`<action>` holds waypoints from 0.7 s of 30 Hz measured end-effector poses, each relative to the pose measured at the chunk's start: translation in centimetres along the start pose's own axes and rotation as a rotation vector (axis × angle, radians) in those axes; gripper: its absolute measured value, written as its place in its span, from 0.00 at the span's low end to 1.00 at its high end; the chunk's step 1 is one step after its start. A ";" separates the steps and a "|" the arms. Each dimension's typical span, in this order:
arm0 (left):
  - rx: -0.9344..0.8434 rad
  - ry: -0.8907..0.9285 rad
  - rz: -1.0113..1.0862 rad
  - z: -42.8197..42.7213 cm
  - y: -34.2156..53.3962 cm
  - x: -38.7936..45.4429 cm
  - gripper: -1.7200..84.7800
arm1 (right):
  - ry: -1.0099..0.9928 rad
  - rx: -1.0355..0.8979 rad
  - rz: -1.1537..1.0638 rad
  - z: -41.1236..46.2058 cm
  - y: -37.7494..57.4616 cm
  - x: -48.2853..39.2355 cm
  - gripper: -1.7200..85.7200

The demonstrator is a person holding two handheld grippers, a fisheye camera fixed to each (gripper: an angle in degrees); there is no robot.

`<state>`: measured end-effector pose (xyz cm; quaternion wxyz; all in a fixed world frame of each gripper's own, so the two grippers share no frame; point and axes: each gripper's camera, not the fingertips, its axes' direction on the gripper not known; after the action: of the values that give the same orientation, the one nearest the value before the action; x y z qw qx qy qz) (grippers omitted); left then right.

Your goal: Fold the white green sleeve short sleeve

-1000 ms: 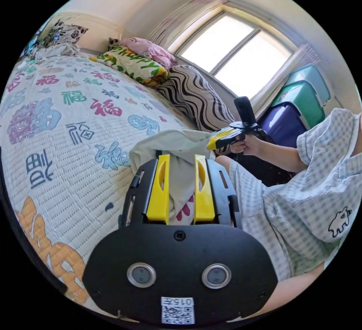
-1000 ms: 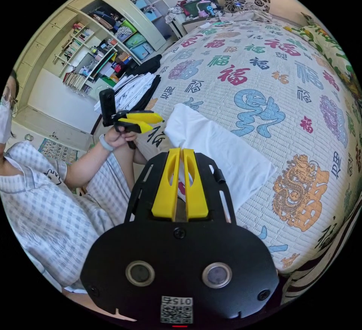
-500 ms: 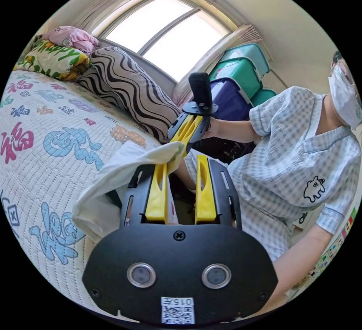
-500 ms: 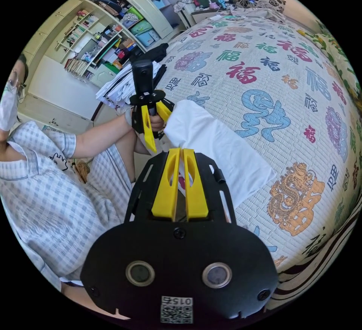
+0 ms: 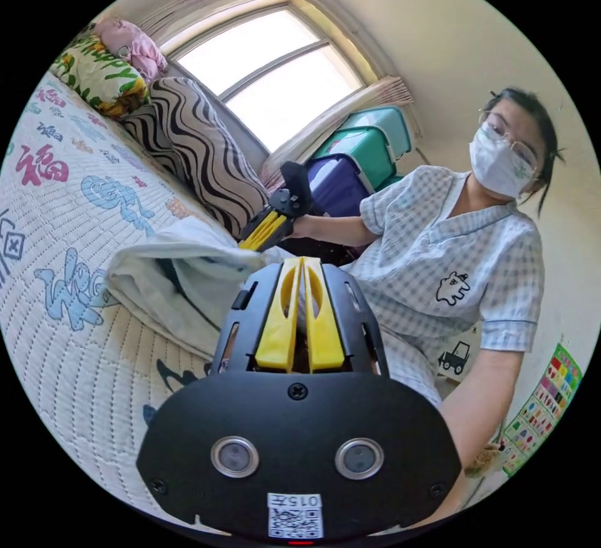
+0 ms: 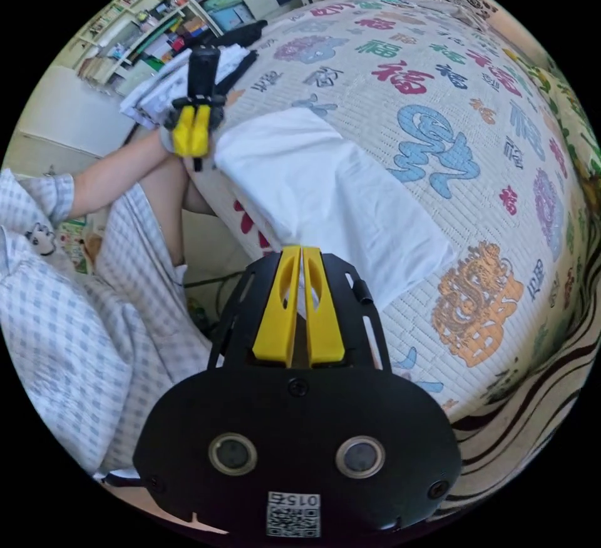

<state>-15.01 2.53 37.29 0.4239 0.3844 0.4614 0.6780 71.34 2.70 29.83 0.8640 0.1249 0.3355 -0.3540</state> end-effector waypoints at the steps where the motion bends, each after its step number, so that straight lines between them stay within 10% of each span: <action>1: -0.001 -0.069 -0.026 -0.6 -0.2 0.0 0.02 | 0.048 -0.026 -0.010 0.4 -0.2 -0.1 0.02; 21: -0.527 -0.759 -0.252 4.9 -5.9 2.1 0.09 | -0.042 -0.043 0.075 3.6 -4.0 4.9 0.01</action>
<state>-10.00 7.25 33.34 0.7244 0.4252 0.1295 0.5270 72.90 -4.41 29.31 0.8861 0.1115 0.3196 -0.3167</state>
